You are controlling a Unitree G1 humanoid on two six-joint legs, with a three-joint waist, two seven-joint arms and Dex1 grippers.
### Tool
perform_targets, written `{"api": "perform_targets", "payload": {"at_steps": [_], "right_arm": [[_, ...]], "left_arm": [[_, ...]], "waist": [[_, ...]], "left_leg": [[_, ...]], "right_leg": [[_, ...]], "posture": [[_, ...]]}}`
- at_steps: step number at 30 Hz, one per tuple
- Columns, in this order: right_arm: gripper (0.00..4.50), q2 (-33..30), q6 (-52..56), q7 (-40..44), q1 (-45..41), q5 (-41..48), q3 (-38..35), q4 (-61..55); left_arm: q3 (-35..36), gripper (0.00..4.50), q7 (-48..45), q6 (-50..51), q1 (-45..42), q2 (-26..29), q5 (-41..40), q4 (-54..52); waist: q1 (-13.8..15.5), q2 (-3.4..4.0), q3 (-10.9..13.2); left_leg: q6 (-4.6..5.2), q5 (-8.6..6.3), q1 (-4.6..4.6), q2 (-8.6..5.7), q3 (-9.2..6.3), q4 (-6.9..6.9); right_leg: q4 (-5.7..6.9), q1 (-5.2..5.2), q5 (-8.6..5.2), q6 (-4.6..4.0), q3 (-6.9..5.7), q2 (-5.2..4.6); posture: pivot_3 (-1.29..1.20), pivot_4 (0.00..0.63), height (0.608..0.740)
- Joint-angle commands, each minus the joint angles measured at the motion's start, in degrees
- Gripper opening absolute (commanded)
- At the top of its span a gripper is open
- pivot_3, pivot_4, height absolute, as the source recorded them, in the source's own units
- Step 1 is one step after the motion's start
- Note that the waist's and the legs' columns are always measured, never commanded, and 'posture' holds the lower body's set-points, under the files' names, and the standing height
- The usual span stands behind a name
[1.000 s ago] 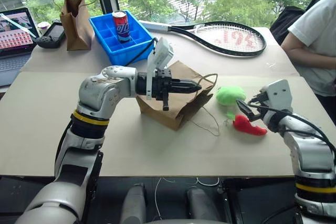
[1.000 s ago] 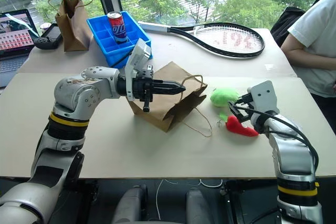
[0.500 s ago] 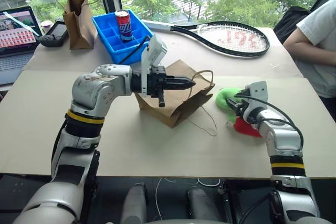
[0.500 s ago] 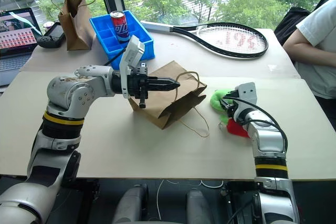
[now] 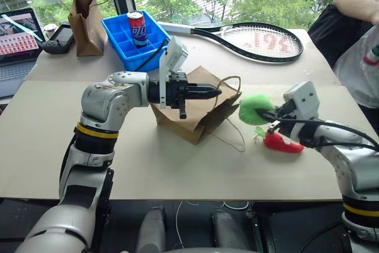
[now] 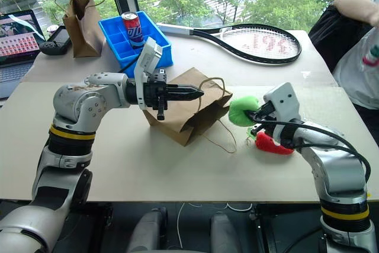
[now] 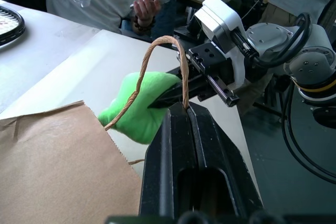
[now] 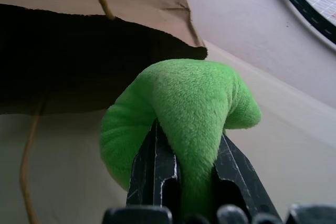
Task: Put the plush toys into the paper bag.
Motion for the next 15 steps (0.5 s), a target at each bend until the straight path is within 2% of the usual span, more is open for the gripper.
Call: {"api": "perform_targets", "payload": {"at_steps": [1,6,10,15], "right_arm": [[0.06,3.60,2.00,-2.92,-2.35,0.58,5.20,-2.29],[0.06,8.31,-0.66,-4.90,-7.33,-1.90,11.45,2.72],[0.06,9.49,-3.72,-4.15,-10.06,-5.97,18.51,7.48],[0.06,13.97,-8.03,-4.33,-10.58,-6.94,20.70,11.42]], "left_arm": [[0.90,0.00,-0.16,-0.73,-2.22,-0.61,-0.94,-0.33],[1.09,0.00,0.20,-0.20,-2.18,-1.02,-1.31,-0.86],[1.11,0.00,0.94,0.29,-1.98,-1.53,-1.86,-1.64],[1.80,0.00,2.48,1.20,-1.63,-2.05,-3.05,-2.85]], "waist": [[-0.06,0.00,0.00],[0.11,-0.01,0.00],[0.12,-0.01,0.00],[0.25,-0.01,0.01]], "left_leg": [[0.00,0.00,0.00,0.00,0.00,0.00],[0.00,0.00,-0.03,-0.02,-0.01,0.01],[0.00,0.00,-0.04,-0.01,-0.02,0.00],[0.00,0.00,-0.08,-0.02,-0.02,-0.02]], "right_leg": [[0.00,0.00,0.00,0.00,0.00,0.00],[-0.01,-0.02,0.01,-0.02,0.00,-0.01],[0.01,-0.03,0.01,-0.02,-0.01,0.01],[0.00,-0.05,0.06,-0.09,-0.02,0.00]], "posture": [[0.00,0.150,0.731],[0.00,0.150,0.731],[0.00,0.150,0.731],[0.00,0.150,0.731]]}}
